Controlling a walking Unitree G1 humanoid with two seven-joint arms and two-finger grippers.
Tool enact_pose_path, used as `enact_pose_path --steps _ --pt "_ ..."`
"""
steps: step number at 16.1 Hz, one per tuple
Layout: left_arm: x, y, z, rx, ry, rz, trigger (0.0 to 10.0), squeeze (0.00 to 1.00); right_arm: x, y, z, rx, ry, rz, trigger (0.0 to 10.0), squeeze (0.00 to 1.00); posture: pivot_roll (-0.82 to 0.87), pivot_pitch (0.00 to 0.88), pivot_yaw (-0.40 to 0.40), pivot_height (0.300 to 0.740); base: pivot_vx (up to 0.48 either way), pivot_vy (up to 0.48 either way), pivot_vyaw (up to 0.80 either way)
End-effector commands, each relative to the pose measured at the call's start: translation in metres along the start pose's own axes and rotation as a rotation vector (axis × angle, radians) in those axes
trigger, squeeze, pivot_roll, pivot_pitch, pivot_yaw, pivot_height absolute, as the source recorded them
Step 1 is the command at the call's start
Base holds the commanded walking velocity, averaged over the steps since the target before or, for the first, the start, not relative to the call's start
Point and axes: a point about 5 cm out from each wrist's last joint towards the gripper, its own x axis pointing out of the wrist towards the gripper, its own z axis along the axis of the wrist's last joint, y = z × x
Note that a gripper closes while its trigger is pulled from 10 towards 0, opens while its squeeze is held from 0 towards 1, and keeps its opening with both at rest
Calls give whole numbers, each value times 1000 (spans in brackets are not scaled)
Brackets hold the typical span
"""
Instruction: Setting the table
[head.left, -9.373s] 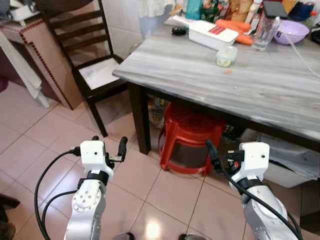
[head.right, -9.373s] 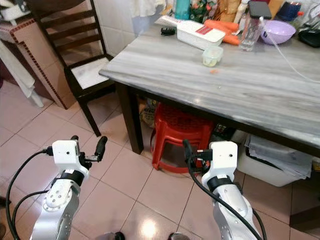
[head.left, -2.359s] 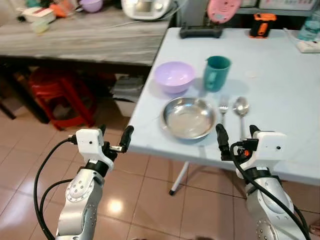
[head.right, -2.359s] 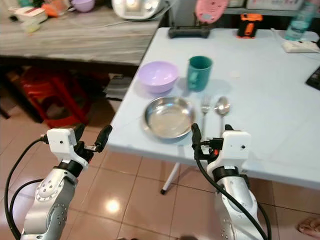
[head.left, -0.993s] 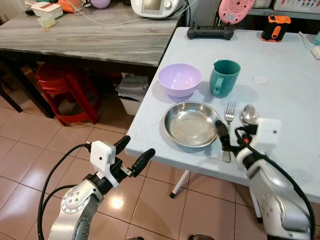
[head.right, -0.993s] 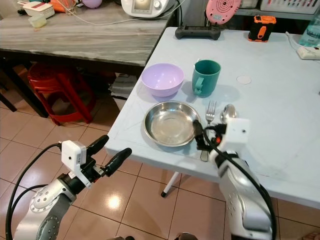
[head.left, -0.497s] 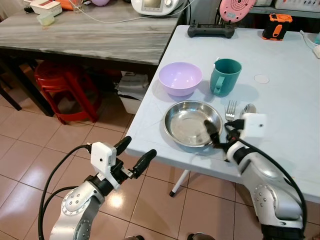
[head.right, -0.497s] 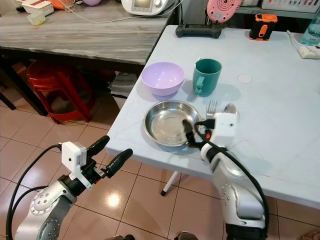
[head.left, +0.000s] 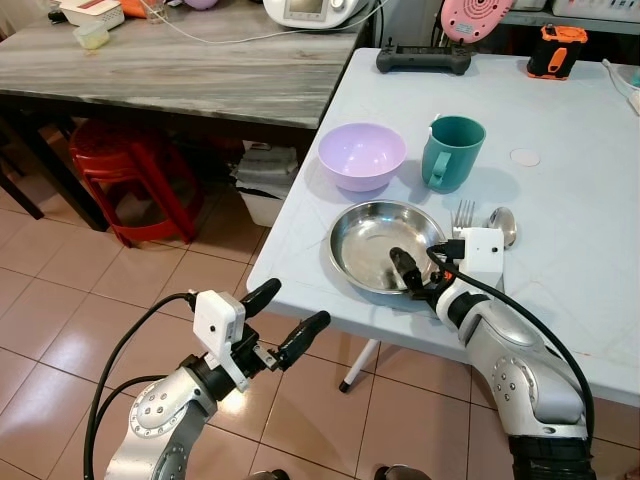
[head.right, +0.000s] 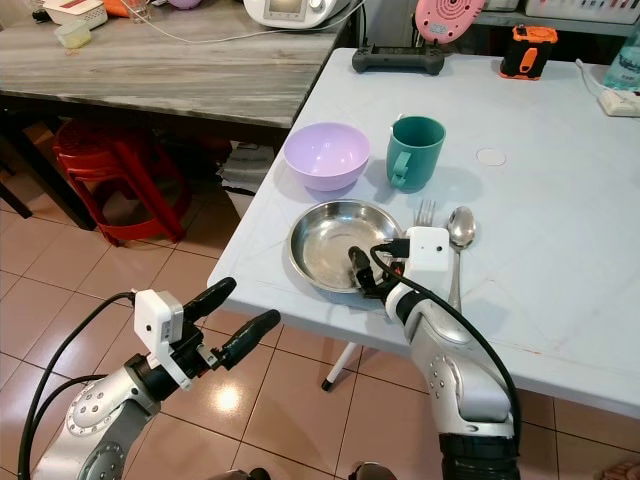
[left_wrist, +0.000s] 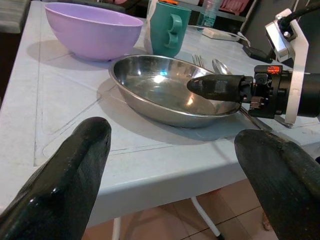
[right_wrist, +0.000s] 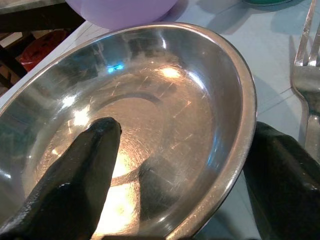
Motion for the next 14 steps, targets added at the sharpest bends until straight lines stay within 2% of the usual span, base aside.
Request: enact_pose_path --steps 1,9,14 --pt "-2 0 3 18 4 -7 10000 0 3 3 -5 -6 45 11 0 0 -91 162 78 740 0 0 0" --pt "-3 1 4 30 10 -38 10000 0 2 -2 -13 -10 93 -7 0 0 -93 165 80 740 0 0 0" --pt "-1 -2 4 35 12 -75 10000 0 2 -4 -14 22 103 -35 0 0 -95 166 82 740 0 0 0"
